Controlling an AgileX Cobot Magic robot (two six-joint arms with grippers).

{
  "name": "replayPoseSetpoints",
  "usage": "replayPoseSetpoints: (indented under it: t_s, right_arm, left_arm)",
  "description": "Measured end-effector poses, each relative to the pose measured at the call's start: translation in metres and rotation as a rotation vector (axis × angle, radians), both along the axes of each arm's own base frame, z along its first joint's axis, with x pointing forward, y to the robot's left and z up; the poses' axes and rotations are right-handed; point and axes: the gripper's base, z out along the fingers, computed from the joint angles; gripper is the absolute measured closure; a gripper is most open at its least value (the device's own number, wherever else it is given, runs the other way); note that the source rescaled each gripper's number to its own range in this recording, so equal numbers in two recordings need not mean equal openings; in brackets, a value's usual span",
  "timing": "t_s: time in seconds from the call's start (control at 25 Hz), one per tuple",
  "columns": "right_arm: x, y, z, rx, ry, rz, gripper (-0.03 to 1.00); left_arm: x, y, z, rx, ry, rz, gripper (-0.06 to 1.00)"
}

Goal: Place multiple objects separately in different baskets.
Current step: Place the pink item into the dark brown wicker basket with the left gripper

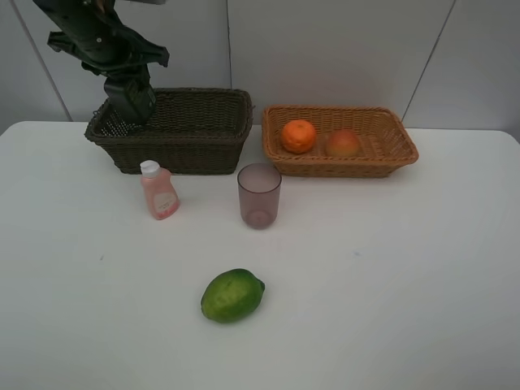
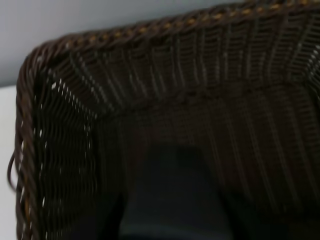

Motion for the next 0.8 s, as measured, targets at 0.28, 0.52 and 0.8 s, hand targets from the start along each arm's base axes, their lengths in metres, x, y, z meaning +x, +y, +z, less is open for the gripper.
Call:
replayPoseSetpoints:
  t_s: [0.28,0.52,0.8]
  right_arm:
    - [0.0,0.0,0.0,0.0,0.0,0.0,-0.01]
    - [0.0,0.0,0.0,0.0,0.0,0.0,-0.01]
    - [0.0,0.0,0.0,0.0,0.0,0.0,-0.01]
  left_arm:
    - [0.021,0.002,-0.043,0.009,-0.027,-0.028,0.43]
    - [0.029,0.011,-0.067,0.012,0.0,-0.012,0.43]
    - [0.031,0.011,-0.072,0.007,-0.001,-0.012,0.43]
